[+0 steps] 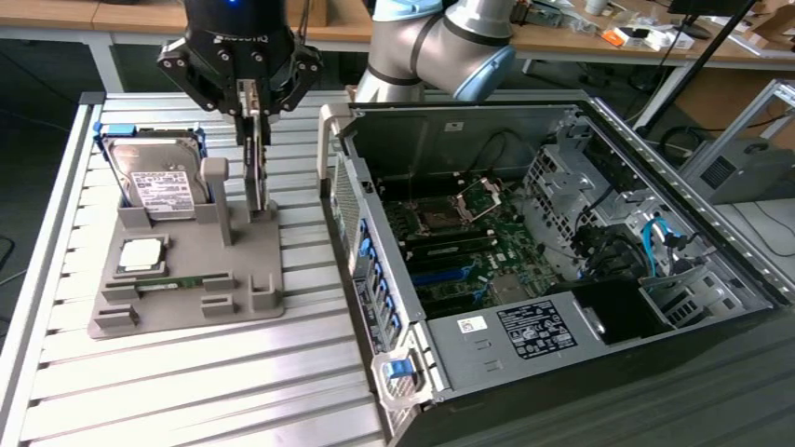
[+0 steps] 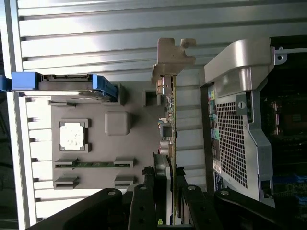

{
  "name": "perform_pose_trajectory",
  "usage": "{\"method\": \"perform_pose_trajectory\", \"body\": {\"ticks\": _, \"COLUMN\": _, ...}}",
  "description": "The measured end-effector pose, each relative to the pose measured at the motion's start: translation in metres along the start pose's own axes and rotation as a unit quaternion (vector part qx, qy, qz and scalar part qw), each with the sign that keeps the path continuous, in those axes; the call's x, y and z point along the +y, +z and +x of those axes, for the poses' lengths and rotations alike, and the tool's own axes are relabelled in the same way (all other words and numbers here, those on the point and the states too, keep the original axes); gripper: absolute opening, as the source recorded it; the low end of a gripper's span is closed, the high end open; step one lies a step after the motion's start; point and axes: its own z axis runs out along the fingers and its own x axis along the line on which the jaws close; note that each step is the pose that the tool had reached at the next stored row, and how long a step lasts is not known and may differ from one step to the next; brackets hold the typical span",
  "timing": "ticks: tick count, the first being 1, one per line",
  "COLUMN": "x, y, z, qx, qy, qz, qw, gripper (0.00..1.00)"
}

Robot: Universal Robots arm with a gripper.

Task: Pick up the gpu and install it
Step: 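Pick up the gpu and move the gpu toward the slot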

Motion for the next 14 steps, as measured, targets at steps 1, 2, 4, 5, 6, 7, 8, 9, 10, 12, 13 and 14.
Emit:
{"method": "perform_pose_trajectory", "body": {"ticks": 1, "x": 0.0000, "y": -0.0009, "z": 0.000, "qx": 0.0000, "qy": 0.000, "qz": 0.0000, "qw": 1.0000, "gripper": 0.27}}
{"method": "perform_pose_trajectory", "body": {"ticks": 2, "x": 0.0001, "y": -0.0017, "z": 0.000, "qx": 0.0000, "qy": 0.000, "qz": 0.0000, "qw": 1.0000, "gripper": 0.27}}
{"method": "perform_pose_trajectory", "body": {"ticks": 4, "x": 0.0002, "y": -0.0038, "z": 0.000, "qx": 0.0000, "qy": 0.000, "qz": -0.0001, "qw": 1.0000, "gripper": 0.27}}
{"method": "perform_pose_trajectory", "body": {"ticks": 5, "x": 0.0003, "y": -0.0051, "z": 0.000, "qx": 0.0000, "qy": 0.000, "qz": -0.0001, "qw": 1.0000, "gripper": 0.27}}
{"method": "perform_pose_trajectory", "body": {"ticks": 6, "x": 0.0003, "y": -0.0061, "z": 0.000, "qx": 0.0001, "qy": 0.000, "qz": 0.0000, "qw": 1.0000, "gripper": 0.27}}
{"method": "perform_pose_trajectory", "body": {"ticks": 7, "x": 0.0003, "y": -0.0070, "z": 0.000, "qx": 0.0000, "qy": 0.000, "qz": -0.0001, "qw": 1.0000, "gripper": 0.27}}
{"method": "perform_pose_trajectory", "body": {"ticks": 8, "x": 0.0004, "y": -0.0079, "z": 0.000, "qx": 0.0000, "qy": 0.000, "qz": -0.0001, "qw": 1.0000, "gripper": 0.27}}
{"method": "perform_pose_trajectory", "body": {"ticks": 9, "x": 0.0005, "y": -0.0089, "z": 0.000, "qx": 0.0000, "qy": 0.000, "qz": -0.0001, "qw": 1.0000, "gripper": 0.27}}
{"method": "perform_pose_trajectory", "body": {"ticks": 10, "x": 0.0005, "y": -0.0101, "z": 0.000, "qx": 0.0000, "qy": 0.000, "qz": -0.0001, "qw": 1.0000, "gripper": 0.27}}
{"method": "perform_pose_trajectory", "body": {"ticks": 12, "x": 0.0007, "y": -0.0134, "z": 0.000, "qx": 0.0001, "qy": 0.000, "qz": -0.0001, "qw": 1.0000, "gripper": 0.27}}
{"method": "perform_pose_trajectory", "body": {"ticks": 13, "x": 0.0008, "y": -0.0157, "z": 0.000, "qx": 0.0001, "qy": 0.000, "qz": -0.0002, "qw": 1.0000, "gripper": 0.27}}
{"method": "perform_pose_trajectory", "body": {"ticks": 14, "x": 0.0008, "y": -0.0169, "z": 0.000, "qx": 0.0001, "qy": 0.000, "qz": -0.0003, "qw": 1.0000, "gripper": 0.27}}
